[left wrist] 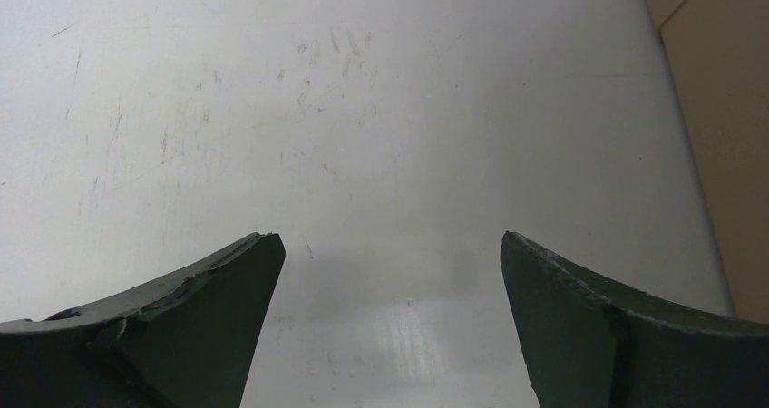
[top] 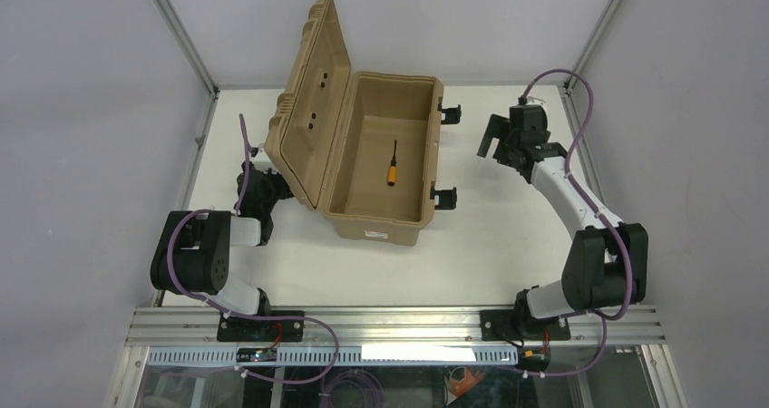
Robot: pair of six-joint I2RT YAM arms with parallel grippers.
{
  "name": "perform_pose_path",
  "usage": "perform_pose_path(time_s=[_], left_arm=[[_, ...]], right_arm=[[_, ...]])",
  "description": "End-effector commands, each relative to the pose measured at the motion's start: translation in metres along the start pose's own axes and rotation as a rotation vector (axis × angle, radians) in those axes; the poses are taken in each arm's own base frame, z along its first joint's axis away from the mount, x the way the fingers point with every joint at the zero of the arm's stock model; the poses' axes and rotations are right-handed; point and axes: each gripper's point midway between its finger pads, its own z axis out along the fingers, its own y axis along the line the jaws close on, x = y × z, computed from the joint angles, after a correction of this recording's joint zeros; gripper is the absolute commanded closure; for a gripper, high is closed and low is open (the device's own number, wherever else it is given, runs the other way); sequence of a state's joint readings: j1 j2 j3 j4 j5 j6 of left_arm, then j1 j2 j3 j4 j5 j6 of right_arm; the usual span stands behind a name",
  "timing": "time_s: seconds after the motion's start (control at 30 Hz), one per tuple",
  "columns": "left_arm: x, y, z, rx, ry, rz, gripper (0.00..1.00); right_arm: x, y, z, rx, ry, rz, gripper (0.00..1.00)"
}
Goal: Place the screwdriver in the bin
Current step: Reset both arms
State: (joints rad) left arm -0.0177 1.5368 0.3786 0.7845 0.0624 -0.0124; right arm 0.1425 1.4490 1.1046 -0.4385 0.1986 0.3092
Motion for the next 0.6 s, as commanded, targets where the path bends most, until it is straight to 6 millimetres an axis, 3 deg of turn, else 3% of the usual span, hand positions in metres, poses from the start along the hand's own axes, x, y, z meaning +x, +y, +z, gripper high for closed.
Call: perform_pose_path(time_s=[0.0,0.27,0.57], left_arm=[[-0.019,-0.003,-0.002,0.02,-0.063,-0.01,0.01],[-0.019,-0.003,-0.002,0.02,-0.063,-0.01,0.01],[-0.019,-0.003,-0.002,0.02,-0.063,-0.01,0.01]], right_arm=[[-0.022,0.005,-0.007,-0.047,-0.148,0.052,0.0],[0.008,0.0,0.006,-0.059,-0.14,0.088,0.0],[0.015,0.006,0.015,-0.051,-0.128,0.07,0.01]])
